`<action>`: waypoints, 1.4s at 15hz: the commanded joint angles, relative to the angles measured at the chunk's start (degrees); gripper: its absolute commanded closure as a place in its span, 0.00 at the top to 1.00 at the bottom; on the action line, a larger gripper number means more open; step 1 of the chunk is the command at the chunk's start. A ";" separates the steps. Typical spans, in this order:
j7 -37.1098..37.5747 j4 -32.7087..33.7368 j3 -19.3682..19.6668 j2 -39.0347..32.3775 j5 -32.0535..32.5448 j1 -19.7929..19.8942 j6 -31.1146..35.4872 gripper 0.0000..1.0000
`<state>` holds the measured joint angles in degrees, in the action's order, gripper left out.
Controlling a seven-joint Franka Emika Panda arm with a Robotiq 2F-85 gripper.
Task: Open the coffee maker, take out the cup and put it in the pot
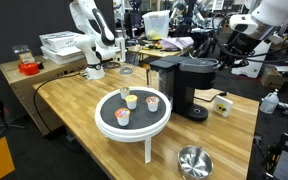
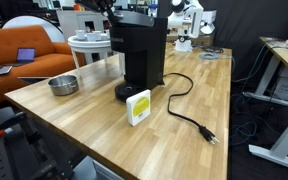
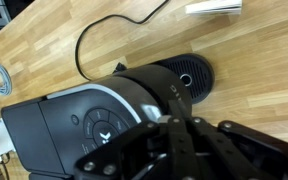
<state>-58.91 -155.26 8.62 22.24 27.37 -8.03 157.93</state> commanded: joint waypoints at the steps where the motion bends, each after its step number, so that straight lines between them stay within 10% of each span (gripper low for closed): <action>1: -2.23 1.88 -1.83 -0.74 -0.95 1.60 1.57 0.00; 21: -6.03 3.18 -2.81 2.35 -0.27 1.68 1.19 0.00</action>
<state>-62.83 -153.44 7.47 25.29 27.40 -7.73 157.78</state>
